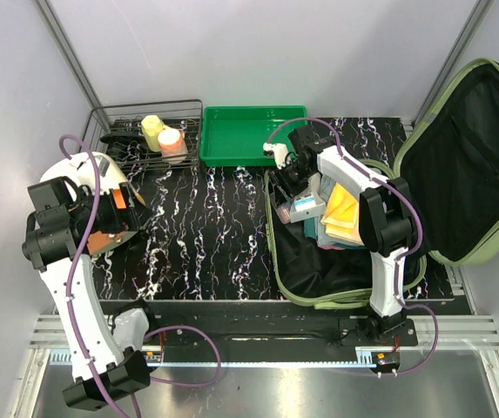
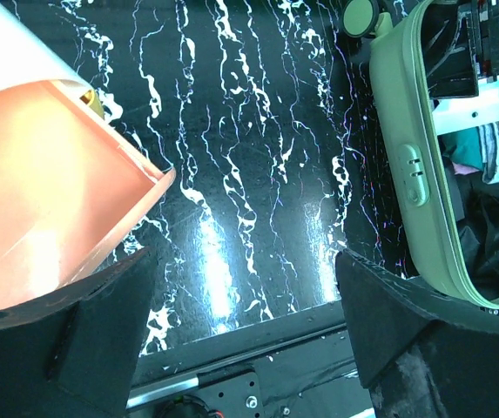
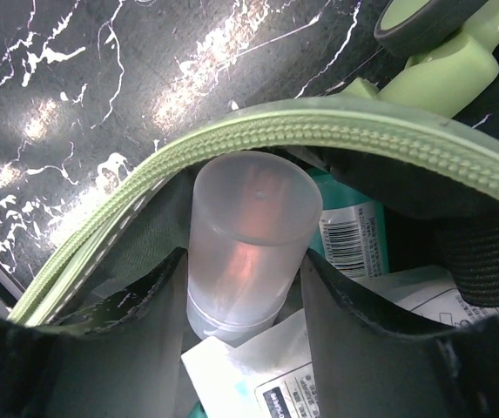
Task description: Open, take out, and arrange the luggage
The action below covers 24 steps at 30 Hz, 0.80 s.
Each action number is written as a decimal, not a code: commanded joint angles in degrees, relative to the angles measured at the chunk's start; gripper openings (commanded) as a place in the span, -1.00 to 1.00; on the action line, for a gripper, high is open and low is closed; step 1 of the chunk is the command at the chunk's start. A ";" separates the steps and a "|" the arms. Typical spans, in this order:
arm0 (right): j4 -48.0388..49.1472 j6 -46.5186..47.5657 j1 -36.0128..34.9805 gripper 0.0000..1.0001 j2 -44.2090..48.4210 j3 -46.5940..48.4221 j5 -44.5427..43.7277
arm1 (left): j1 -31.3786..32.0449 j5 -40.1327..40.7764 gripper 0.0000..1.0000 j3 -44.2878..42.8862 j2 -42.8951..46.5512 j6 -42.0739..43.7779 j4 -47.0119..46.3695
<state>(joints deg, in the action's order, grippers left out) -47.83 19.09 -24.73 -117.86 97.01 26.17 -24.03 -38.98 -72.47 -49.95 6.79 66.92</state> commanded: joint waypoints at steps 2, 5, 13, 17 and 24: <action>-0.33 -1.78 -0.67 -0.17 2.54 3.62 2.57 | 3.02 1.98 0.73 -1.01 -1.02 0.33 -4.16; -0.77 -1.60 -0.58 -0.32 5.62 4.50 3.09 | 5.74 2.85 0.74 -1.89 -1.37 1.47 -4.07; -1.56 0.77 -0.49 -0.59 14.67 4.07 3.62 | 12.51 5.14 0.73 -3.56 -4.62 2.88 -4.51; -2.61 1.83 -0.49 -0.65 16.87 3.54 3.97 | 14.97 5.23 0.73 -3.82 -5.85 2.09 -6.27; -1.05 -2.64 -0.41 -0.69 21.53 3.62 14.94 | 18.49 -2.30 0.75 -0.32 -5.34 -1.42 -11.43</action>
<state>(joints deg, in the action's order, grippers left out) -50.19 19.59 -24.77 -100.42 98.50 32.47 -7.03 -35.22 -73.84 -56.93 7.92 62.39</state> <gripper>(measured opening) 0.503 0.867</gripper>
